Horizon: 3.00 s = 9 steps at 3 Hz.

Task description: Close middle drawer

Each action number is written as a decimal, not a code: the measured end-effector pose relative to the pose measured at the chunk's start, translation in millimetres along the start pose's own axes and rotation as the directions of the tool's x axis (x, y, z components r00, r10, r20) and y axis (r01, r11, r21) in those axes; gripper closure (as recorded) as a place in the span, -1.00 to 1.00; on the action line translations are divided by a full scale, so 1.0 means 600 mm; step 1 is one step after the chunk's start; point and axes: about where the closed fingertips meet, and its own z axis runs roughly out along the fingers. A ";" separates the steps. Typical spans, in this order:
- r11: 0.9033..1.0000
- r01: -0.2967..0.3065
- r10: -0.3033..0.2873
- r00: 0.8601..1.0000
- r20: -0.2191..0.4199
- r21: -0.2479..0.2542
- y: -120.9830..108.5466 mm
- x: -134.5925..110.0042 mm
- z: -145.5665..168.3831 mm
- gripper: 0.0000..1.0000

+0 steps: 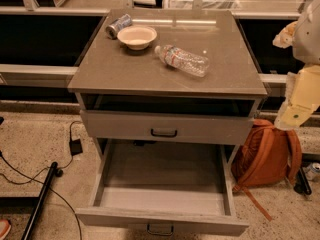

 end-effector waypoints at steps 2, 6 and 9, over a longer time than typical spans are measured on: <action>0.999 -0.010 0.011 1.000 0.021 -0.052 0.017 0.019 0.064 -1.00; 0.974 0.179 -0.136 0.954 0.267 -0.142 0.177 0.080 0.335 -1.00; 0.975 0.202 -0.143 0.891 0.431 -0.094 0.279 0.119 0.589 -1.00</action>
Offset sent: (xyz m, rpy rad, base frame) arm -0.0022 -0.0132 -0.1615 0.1333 0.1928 0.0255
